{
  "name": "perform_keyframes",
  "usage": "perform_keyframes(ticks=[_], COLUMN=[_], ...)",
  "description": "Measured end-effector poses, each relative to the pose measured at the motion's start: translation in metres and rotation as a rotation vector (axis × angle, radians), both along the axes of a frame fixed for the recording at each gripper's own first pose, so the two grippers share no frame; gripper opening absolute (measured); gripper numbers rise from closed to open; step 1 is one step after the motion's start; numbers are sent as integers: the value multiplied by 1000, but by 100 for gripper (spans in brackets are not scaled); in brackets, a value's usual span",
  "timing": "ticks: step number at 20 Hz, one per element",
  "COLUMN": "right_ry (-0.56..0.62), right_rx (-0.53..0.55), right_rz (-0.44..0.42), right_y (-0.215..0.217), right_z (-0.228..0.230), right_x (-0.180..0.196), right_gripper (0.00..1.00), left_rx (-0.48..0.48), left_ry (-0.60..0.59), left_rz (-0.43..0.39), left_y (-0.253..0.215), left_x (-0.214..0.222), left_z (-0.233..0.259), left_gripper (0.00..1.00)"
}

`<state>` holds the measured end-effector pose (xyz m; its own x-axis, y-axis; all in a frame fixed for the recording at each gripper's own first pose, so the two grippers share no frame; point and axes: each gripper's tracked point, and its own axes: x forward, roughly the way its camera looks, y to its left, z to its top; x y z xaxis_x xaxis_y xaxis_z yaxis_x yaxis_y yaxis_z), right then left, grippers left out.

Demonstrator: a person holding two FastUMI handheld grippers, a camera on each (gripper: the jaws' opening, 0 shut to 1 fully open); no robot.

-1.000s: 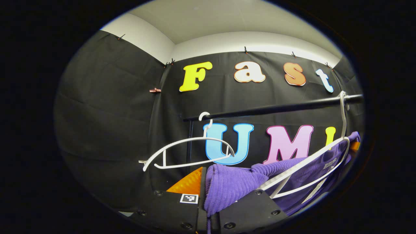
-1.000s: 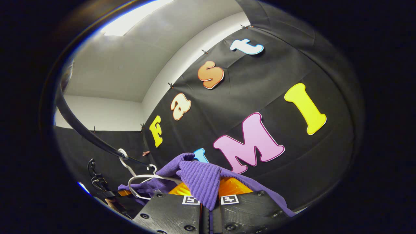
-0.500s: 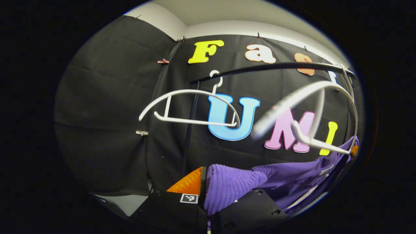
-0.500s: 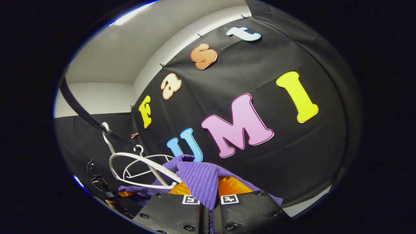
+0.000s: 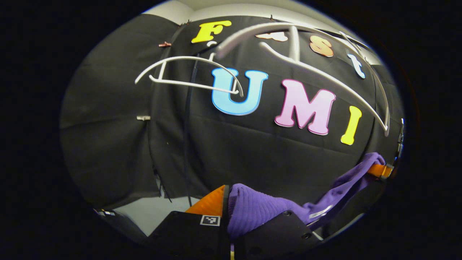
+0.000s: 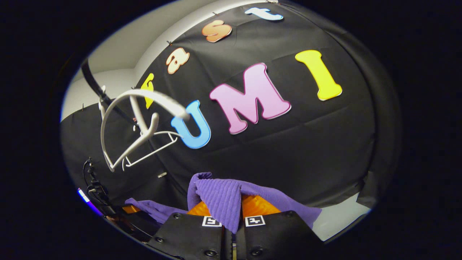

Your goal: Grasp the clothes on the hanger with both hands and then place them into the laundry hamper below.

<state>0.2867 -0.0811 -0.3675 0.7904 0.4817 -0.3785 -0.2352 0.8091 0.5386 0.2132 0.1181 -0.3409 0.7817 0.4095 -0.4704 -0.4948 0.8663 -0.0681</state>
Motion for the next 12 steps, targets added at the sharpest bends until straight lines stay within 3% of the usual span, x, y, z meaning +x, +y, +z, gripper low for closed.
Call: perform_keyframes(ticks=[3,8,12], right_ry=[95,218,298], right_rx=[28,70,-35], right_rz=[68,215,290], right_y=[34,97,113], right_z=[-22,-40,-61], right_x=[-31,-94,-127], right_gripper=[13,13,14], left_rx=[-67,-88,-111], left_ry=[48,152,266], left_rz=[-75,-183,-230], left_y=[-43,-82,-97], left_x=[4,-1,-24], left_z=[-23,-47,-70], left_gripper=[7,8,8])
